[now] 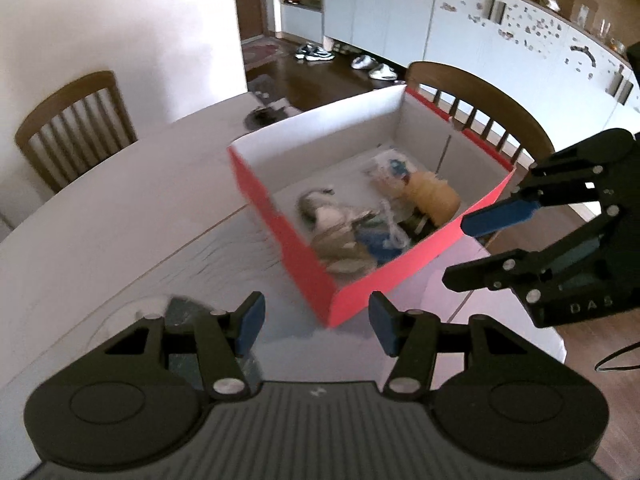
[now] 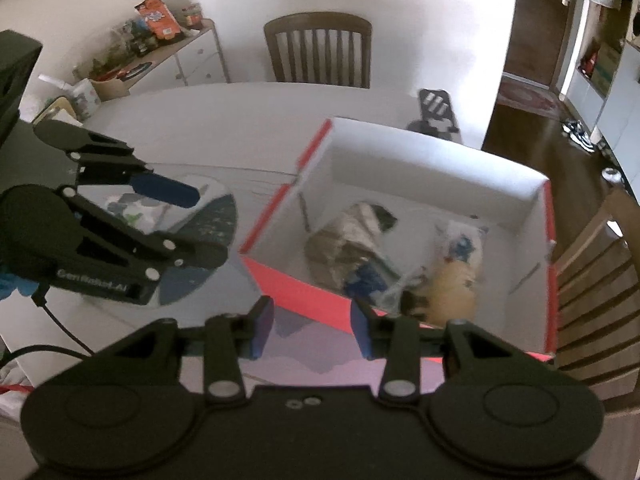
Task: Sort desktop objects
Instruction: 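Withdraw both open grippers from the shoebox toward the items on the table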
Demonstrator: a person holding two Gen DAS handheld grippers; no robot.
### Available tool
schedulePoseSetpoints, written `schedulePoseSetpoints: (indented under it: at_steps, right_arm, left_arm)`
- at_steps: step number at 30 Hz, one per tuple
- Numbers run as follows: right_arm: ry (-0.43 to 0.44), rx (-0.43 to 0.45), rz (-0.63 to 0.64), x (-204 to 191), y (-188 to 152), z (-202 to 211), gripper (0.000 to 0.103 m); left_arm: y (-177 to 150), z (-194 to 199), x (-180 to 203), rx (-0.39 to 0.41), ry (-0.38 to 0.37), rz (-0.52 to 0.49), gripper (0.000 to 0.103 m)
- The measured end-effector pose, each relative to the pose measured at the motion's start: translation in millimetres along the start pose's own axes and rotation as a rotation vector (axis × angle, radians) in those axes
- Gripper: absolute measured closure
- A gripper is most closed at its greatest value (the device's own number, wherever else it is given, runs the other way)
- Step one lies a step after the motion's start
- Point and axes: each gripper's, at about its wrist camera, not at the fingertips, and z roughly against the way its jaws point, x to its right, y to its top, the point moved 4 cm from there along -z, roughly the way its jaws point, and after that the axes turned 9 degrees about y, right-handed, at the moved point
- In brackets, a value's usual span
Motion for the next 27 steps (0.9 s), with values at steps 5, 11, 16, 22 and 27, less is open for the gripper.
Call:
schedulePoseSetpoints:
  at_steps: [5,11,16,22,27]
  right_arm:
    - [0.022,-0.009,0.035,-37.6,7.5,-21.5,0.057]
    - [0.049,-0.019,0.065,-83.0,16.3,-47.5,0.053]
    - [0.077,-0.022,0.082,-116.7,21.4,-67.6,0.042]
    - [0.084,-0.027,0.093,-147.1,25.8,-88.3,0.038]
    - [0.088,-0.039,0.099,-166.7,30.9,-104.8,0.037]
  left_arm:
    - [-36.1,11.0,-33.5,-0.01,0.014,0.041,0.043]
    - [-79.4,21.3,-81.1,-0.024,0.016,0.104,0.028]
    - [-111.7,26.7,-114.5,-0.029,0.041,0.13,0.019]
    - [-138.9,28.1,-143.4,-0.038,0.037,0.161,0.012]
    - [-155.6,27.9,-163.7,-0.045,0.041,0.182,0.004]
